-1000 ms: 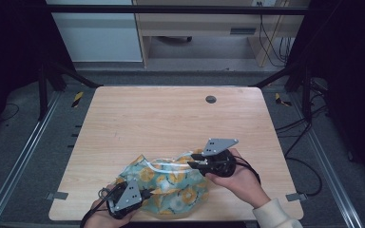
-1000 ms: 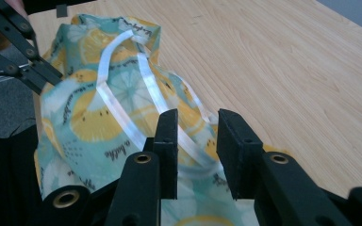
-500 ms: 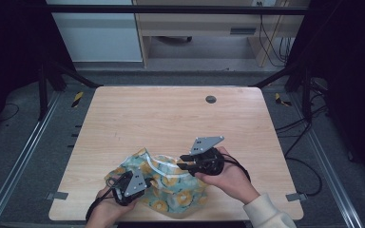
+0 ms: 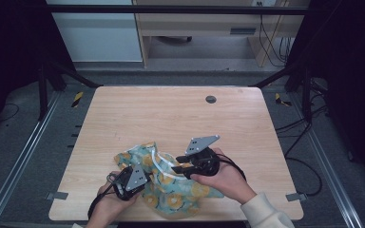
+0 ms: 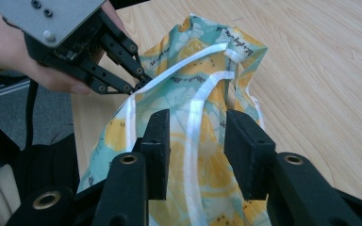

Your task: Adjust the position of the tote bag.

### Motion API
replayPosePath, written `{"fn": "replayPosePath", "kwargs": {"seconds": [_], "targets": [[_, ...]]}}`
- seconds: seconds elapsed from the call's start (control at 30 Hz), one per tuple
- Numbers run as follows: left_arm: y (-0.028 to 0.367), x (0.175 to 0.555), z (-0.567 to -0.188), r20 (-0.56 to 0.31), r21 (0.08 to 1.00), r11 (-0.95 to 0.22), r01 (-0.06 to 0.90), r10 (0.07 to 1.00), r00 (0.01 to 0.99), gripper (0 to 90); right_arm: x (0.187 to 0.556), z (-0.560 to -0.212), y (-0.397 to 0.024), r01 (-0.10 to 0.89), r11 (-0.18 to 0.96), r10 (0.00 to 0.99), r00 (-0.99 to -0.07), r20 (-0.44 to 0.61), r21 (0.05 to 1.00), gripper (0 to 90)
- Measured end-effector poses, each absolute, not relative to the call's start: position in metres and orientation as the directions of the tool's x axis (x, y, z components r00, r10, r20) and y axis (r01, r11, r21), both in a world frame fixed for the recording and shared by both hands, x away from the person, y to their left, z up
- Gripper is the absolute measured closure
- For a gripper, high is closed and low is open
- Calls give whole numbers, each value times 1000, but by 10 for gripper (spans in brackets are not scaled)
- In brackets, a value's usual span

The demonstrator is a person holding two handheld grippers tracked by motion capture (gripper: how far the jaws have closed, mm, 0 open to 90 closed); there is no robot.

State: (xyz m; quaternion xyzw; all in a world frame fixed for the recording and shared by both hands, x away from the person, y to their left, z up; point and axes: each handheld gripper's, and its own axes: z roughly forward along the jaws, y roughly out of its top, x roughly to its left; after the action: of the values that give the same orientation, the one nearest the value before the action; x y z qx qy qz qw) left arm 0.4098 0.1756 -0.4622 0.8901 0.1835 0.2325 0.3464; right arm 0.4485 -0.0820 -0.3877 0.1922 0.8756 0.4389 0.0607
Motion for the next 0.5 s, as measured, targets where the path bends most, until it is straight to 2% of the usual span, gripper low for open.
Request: {"fn": "replayPosePath", "kwargs": {"seconds": [0.3, 0.5], "targets": [[178, 406, -460, 275, 722, -671, 169, 502, 820, 900, 448, -392, -74, 298, 562, 372, -924, 86, 772, 565], [179, 404, -458, 251, 734, -653, 186, 515, 820, 898, 445, -392, -71, 267, 585, 347, -936, 61, 766, 740]]}}
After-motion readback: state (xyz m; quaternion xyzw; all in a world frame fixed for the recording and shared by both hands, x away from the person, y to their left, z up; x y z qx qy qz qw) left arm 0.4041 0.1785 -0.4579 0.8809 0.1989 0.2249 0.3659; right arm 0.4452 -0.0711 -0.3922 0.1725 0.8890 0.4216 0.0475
